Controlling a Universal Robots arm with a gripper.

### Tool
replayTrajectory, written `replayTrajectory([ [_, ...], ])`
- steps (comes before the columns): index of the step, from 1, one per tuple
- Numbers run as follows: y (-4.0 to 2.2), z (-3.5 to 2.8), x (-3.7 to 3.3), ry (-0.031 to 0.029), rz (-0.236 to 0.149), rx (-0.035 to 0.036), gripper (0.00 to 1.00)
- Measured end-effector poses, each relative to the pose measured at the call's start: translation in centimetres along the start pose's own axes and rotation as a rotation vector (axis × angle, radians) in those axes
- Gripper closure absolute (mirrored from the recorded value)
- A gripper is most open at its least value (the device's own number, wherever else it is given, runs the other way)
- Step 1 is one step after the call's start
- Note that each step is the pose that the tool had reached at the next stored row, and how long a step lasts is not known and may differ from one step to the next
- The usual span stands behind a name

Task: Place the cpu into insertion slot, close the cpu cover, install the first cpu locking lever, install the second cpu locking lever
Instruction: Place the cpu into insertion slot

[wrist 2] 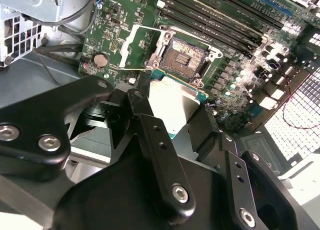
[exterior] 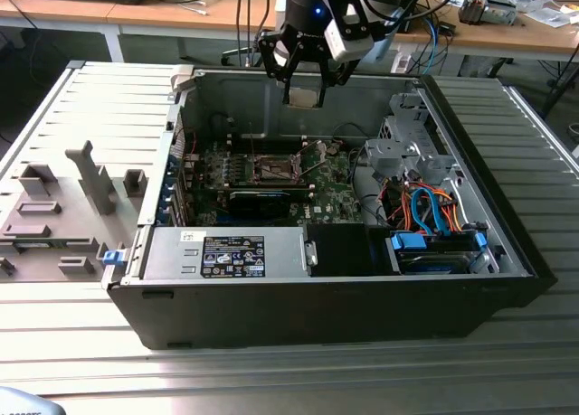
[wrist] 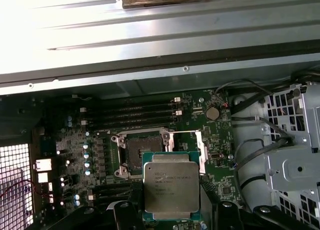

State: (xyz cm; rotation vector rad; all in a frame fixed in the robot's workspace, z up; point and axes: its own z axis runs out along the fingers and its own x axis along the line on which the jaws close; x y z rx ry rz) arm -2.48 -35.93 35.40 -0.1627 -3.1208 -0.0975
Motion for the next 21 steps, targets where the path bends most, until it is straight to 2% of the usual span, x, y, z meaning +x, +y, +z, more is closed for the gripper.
replayTrajectory([
  [21,0.0,0.07,0.0,-0.0008,0.013,0.0005,0.46],
])
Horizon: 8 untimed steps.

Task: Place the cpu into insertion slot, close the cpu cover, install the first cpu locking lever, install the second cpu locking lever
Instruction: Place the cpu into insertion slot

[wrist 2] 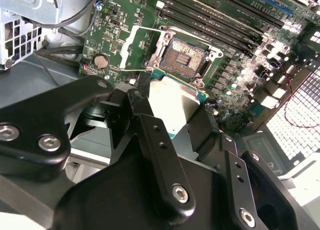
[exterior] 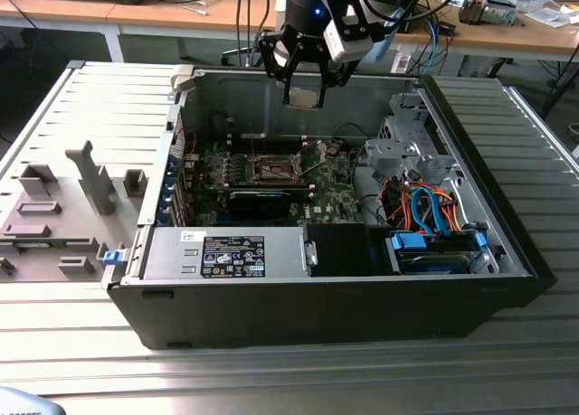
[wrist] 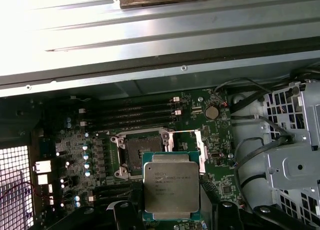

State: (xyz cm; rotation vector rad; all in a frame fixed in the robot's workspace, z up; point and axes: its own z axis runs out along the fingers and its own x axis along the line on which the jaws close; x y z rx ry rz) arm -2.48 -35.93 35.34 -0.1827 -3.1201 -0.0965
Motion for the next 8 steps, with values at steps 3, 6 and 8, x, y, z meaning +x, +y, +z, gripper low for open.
replayTrajectory([
  [3,0.0,0.01,0.0,-0.0001,0.001,0.0001,0.46],
  [6,0.0,0.03,0.0,-0.0002,0.003,0.0002,0.46],
  [8,0.0,0.04,0.0,-0.0003,0.004,0.0002,0.46],
])
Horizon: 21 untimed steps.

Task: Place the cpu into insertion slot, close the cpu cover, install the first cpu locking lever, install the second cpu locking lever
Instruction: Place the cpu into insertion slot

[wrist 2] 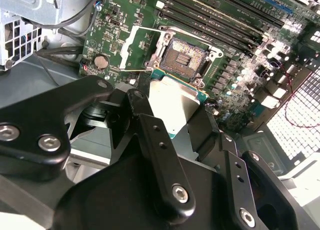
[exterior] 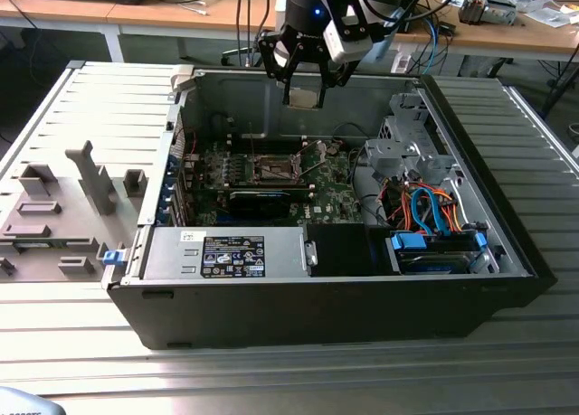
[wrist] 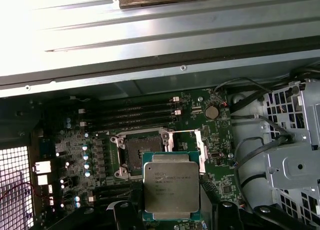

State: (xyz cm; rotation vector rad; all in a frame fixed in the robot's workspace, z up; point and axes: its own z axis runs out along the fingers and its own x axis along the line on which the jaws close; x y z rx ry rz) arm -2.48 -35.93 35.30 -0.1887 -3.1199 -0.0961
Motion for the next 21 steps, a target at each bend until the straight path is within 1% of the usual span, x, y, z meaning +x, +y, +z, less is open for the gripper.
replayTrajectory([
  [7,0.0,0.04,0.0,-0.0003,0.004,0.0001,0.46],
  [9,-0.02,0.28,0.0,-0.0015,0.022,0.0014,0.46],
  [21,-0.02,0.34,-0.01,-0.0019,0.027,0.0016,0.46],
])
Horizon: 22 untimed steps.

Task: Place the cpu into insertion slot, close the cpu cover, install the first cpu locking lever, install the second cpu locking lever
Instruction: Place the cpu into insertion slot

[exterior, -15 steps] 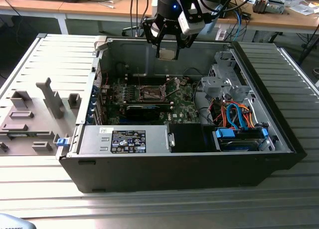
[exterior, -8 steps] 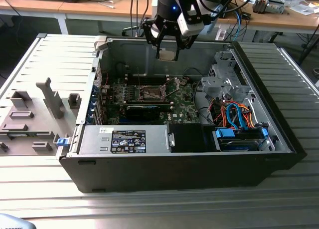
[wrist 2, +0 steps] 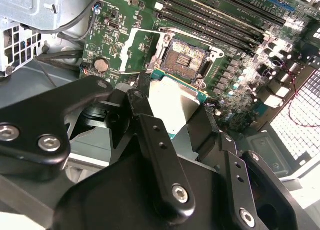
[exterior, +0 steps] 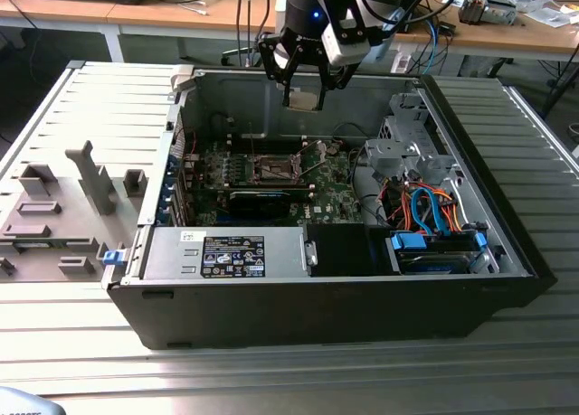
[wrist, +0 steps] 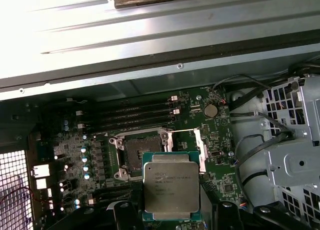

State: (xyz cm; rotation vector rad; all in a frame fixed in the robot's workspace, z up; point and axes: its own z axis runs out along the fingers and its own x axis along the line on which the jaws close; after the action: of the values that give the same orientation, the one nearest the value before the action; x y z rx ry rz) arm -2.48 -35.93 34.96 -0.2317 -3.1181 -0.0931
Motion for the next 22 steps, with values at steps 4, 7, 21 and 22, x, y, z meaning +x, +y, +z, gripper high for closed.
replayTrajectory([
  [4,0.0,0.01,0.0,-0.0002,0.003,-0.0001,0.46],
  [7,0.0,0.02,0.0,-0.0002,0.004,0.0,0.46],
  [21,0.0,0.04,0.0,-0.0012,0.02,-0.0003,0.46],
  [22,0.0,0.05,0.0,-0.0015,0.024,-0.0003,0.46],
])
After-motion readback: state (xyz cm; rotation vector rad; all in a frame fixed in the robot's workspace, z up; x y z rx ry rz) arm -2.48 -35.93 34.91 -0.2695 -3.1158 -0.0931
